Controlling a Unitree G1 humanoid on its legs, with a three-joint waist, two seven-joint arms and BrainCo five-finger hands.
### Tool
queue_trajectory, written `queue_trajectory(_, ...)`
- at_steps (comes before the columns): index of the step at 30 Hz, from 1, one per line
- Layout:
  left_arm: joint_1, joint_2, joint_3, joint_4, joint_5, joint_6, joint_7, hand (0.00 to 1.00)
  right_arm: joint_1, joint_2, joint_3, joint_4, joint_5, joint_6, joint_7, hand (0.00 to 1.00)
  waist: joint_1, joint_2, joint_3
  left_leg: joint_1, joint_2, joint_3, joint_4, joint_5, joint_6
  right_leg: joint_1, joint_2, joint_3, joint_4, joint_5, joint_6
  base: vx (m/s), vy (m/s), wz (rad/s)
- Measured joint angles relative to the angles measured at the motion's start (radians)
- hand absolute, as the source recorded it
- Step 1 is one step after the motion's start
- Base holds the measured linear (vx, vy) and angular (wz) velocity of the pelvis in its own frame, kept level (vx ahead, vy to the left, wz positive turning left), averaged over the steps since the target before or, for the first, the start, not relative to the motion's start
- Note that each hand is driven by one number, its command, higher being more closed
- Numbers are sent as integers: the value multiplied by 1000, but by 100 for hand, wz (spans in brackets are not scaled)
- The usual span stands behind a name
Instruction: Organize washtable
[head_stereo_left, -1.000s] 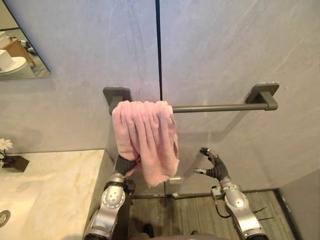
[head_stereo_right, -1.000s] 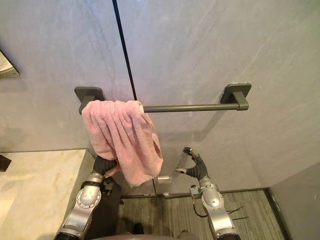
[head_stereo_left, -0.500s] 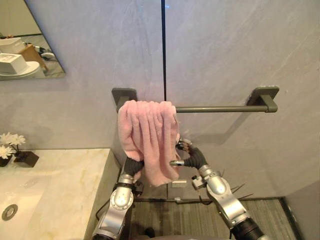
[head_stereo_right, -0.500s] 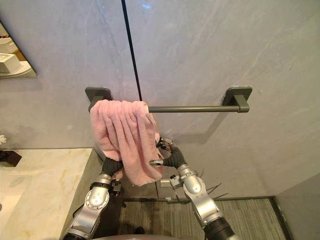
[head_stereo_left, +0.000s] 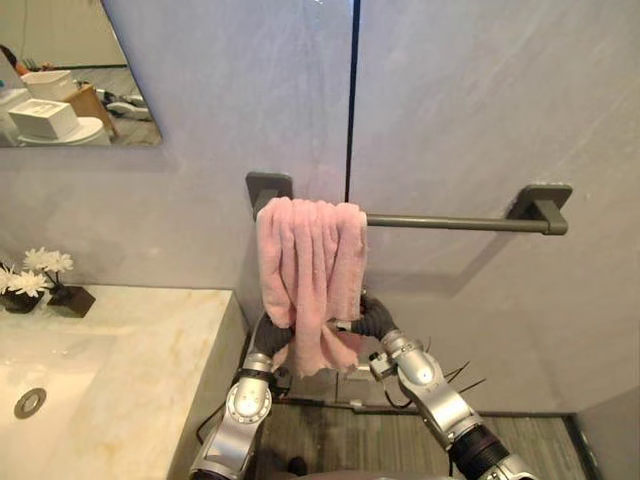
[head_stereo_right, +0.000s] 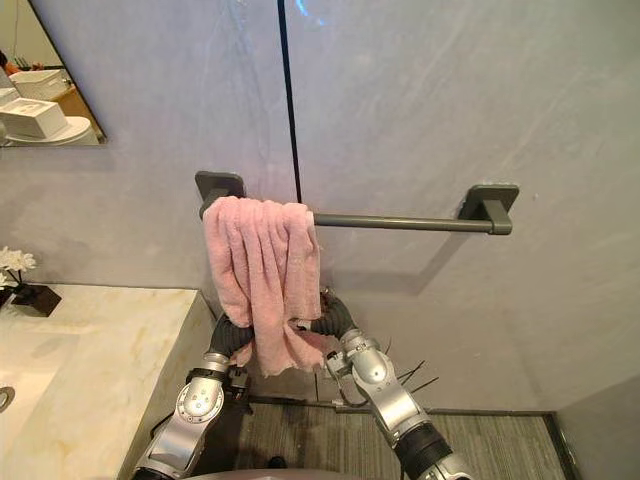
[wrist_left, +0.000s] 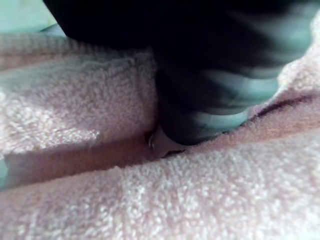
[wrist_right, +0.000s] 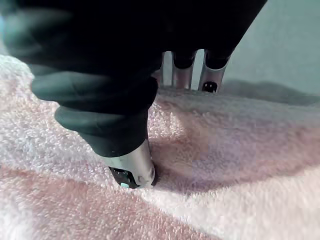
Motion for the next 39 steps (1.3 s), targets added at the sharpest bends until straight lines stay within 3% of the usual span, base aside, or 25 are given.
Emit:
queue_trajectory(12,2,0,59,-3,-14,0,-10,100,111,-4,-356,-69,-71,-1,-67,100,-4,-10,4,4,4,13,-1,-5,-5,-5,-1,12,-2,0,0,-10,-5,-2)
queue_trajectory(18,3,-43,50,-18,-16,-19,-43,100,157,23,-429,-144,-69,-3,-71,100,-12,-17,7,-2,11,36,-1,-7,-7,-20,5,31,-8,0,2,-11,-13,-12)
queue_trajectory(28,7,-91,18,-51,-32,-19,-77,100,218,100,-547,-133,-46,-31,-73,100,-60,-18,12,4,14,79,5,-24,-7,-35,14,77,-9,3,0,30,-10,-13)
queue_trajectory(35,0,-89,10,-38,-32,-17,-94,100,182,121,-575,-49,-36,-52,-74,100,-63,-13,15,14,11,88,5,-29,-8,-27,17,83,-11,3,-1,12,-1,-4)
queue_trajectory(39,1,-87,12,43,-33,-15,-94,100,140,125,-575,20,-36,-55,-74,100,-60,7,18,25,11,87,-1,-32,-13,-18,17,82,-9,0,-2,-39,-4,1)
